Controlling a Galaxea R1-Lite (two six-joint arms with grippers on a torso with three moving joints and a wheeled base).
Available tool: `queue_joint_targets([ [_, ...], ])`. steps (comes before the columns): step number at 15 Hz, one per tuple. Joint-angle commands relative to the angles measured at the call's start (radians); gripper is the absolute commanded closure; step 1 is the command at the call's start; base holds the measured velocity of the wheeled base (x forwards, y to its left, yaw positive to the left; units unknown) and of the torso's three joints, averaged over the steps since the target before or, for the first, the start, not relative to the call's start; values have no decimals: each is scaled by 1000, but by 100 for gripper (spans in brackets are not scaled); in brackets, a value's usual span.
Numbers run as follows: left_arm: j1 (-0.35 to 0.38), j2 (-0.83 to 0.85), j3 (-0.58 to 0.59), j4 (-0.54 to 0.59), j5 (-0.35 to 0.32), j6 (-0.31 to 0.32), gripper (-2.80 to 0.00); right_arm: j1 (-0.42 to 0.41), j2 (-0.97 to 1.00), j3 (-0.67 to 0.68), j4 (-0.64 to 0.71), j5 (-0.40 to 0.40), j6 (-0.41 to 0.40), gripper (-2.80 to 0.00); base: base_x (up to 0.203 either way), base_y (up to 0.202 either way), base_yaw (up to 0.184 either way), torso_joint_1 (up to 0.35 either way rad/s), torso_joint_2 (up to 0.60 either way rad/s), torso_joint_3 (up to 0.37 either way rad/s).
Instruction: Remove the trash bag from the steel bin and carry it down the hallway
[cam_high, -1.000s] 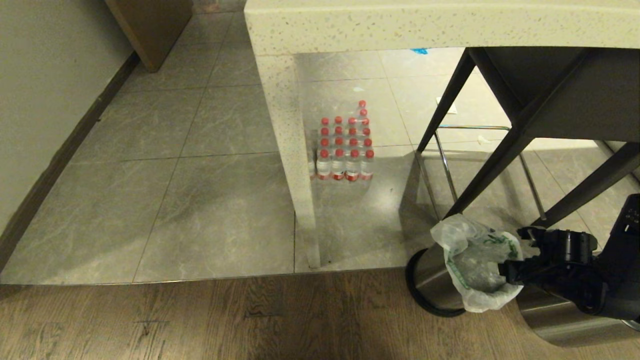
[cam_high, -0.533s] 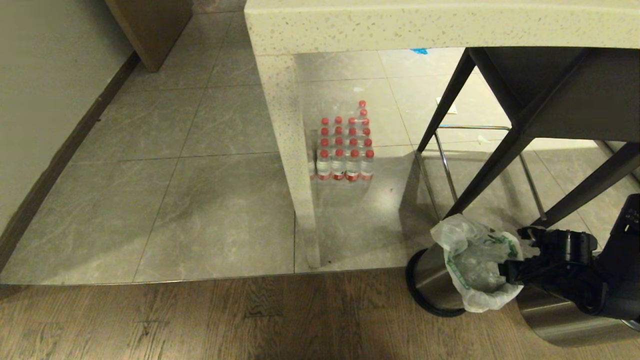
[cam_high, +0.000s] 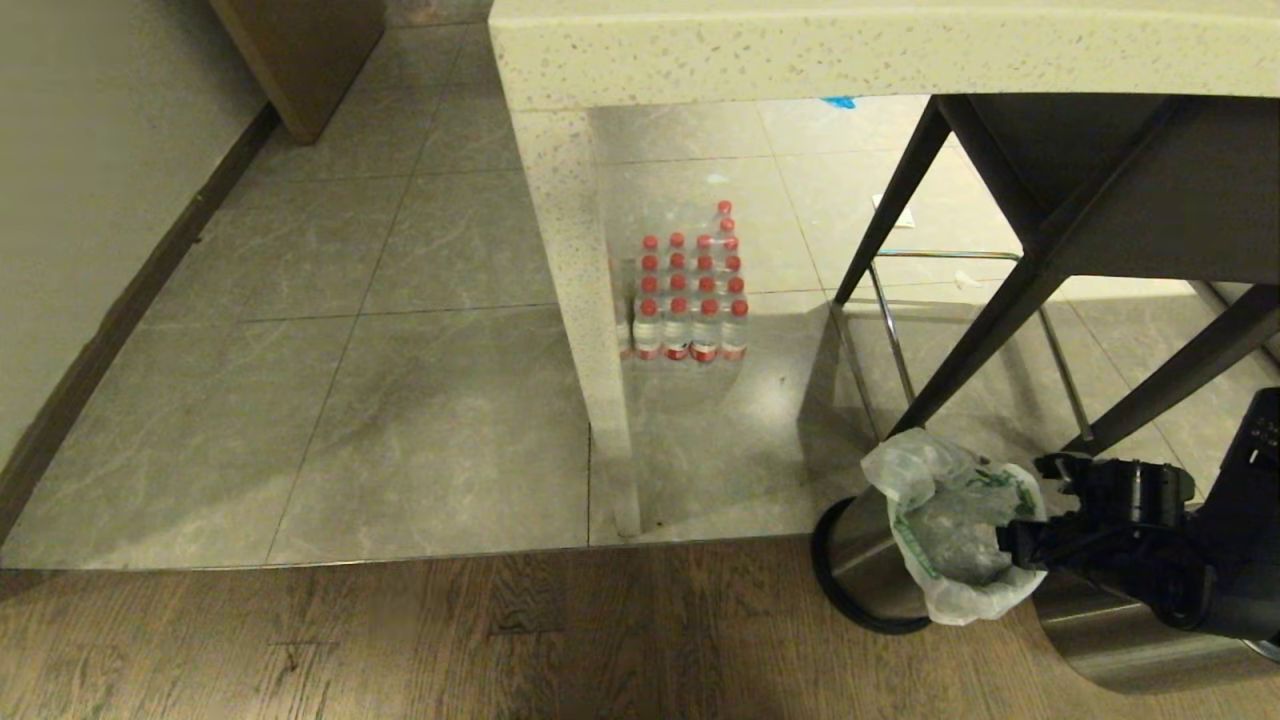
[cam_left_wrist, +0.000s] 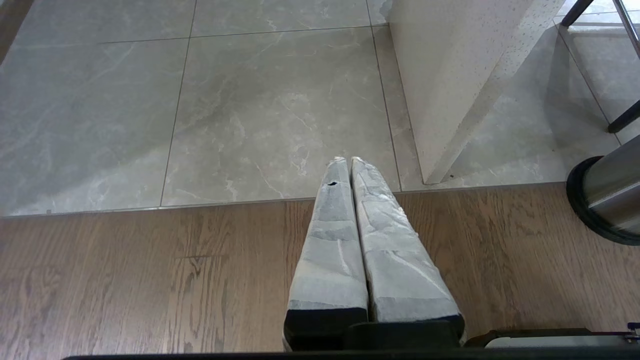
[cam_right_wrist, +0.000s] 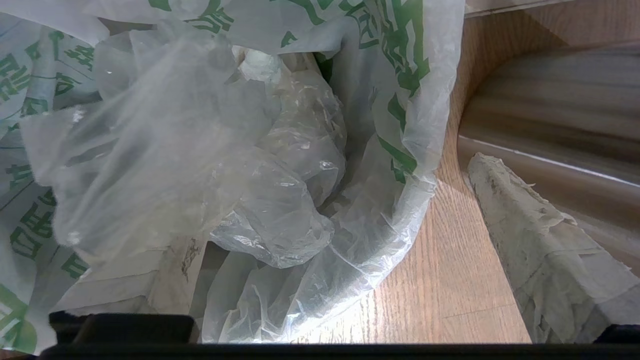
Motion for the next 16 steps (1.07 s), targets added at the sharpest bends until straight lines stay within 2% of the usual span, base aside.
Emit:
queue_joint_targets([
  [1,0,0,0,0,0,0,0,0,2,0,-6,1,-1,-280,0,0,0,0,0,0],
  [16,0,0,0,0,0,0,0,0,2,0,-6,1,-1,-280,0,0,0,0,0,0],
])
